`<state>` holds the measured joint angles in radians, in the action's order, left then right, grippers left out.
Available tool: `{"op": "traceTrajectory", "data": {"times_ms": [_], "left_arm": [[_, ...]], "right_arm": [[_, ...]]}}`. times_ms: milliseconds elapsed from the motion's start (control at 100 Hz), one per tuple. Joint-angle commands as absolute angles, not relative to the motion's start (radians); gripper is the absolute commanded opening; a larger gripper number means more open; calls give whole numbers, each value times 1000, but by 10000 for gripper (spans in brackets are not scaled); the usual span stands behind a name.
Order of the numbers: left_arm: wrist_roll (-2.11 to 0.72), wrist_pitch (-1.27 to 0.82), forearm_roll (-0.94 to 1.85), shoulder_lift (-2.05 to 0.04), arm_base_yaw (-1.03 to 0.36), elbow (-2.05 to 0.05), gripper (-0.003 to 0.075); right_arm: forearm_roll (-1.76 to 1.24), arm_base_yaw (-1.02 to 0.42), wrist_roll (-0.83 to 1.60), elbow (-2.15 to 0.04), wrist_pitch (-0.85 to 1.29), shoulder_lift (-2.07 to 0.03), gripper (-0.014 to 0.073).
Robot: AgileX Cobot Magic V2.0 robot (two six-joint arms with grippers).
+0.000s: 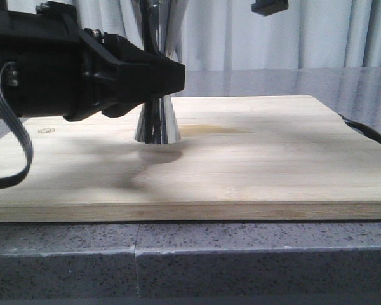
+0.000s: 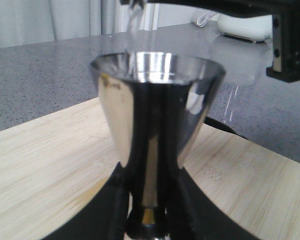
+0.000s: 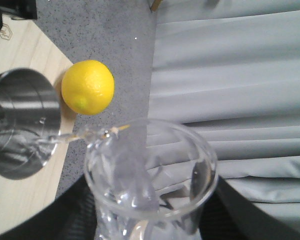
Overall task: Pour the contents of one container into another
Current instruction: 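Tilt the beaker with the right gripper, pouring liquid into the jigger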
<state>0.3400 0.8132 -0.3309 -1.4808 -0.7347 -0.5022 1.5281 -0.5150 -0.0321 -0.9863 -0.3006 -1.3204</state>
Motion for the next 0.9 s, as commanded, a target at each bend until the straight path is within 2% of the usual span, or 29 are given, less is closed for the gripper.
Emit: {"op": "traceTrajectory", "data": {"times_ms": [0,890], "left_arm": [[348,897,-316,-1444,-735,-529,60],[348,897,-316,-1444,-735,-529,60]], "right_arm": [[1524,-514,-29,-1024,-309,-1282,276],[1659,-514,-29,-1024,-311,-1282,276]]}}
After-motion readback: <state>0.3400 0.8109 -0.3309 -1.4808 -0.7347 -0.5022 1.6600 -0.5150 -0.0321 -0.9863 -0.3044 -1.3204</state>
